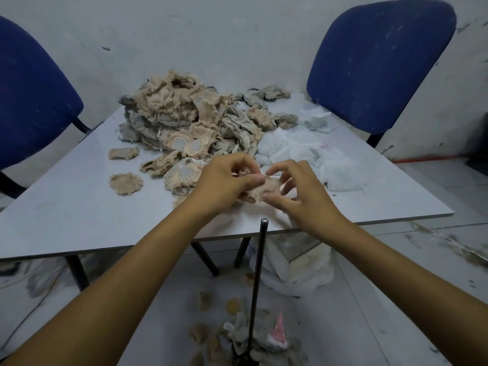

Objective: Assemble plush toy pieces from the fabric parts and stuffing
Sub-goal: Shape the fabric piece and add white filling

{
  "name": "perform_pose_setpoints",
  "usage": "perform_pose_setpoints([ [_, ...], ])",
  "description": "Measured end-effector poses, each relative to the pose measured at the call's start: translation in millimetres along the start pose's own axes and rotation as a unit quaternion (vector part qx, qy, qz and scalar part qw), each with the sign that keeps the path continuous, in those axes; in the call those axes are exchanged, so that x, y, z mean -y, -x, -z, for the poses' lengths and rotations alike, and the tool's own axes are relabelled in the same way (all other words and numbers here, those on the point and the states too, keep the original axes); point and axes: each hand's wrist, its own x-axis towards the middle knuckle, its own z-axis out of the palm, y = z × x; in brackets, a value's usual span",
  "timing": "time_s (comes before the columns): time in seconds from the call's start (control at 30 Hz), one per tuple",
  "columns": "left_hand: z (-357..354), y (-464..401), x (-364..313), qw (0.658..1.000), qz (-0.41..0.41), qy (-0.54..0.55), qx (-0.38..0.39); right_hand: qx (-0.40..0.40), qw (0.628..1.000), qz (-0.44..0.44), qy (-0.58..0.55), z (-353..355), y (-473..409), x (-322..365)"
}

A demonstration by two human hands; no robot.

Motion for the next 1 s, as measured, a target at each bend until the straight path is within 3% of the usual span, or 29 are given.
perform_pose_setpoints([
  [0.23, 1, 8, 0, 0.997, 0.036, 0.024, 0.062, 0.079, 0.996, -0.026, -0.032, 4, -2, 0],
  [0.33, 5, 9, 0, 0.991, 0.050, 0.019, 0.122, 0.042, 0.994, -0.020, -0.102, 8, -4, 1],
  [0.47, 10, 7, -2, 0.975, 0.068, 0.133, 0.163, 0.023, 0.974, -0.045, -0.220, 6, -5, 3],
  [0.57, 11, 9, -1, 0.948, 0.055, 0.231, 0.213, 0.001, 0.969, -0.026, -0.244, 1, -4, 9],
  [0.63, 9, 10, -1, 0.949, 0.039, 0.237, 0.205, -0.023, 0.969, -0.016, -0.245, -1, -3, 12],
  [0.73, 6, 10, -5, 0.982, 0.007, 0.145, 0.121, -0.043, 0.971, -0.008, -0.233, -2, -1, 12],
  [0.8, 4, 11, -4, 0.998, -0.046, 0.016, 0.043, -0.029, 0.971, -0.011, -0.239, -3, 1, 12],
  [0.9, -2, 16, 0, 0.960, -0.177, -0.202, -0.075, 0.000, 0.963, -0.027, -0.269, -5, 0, 11],
  [1.0, -8, 18, 0, 0.924, -0.267, -0.257, -0.091, -0.044, 0.967, -0.056, -0.247, -7, -2, 8],
])
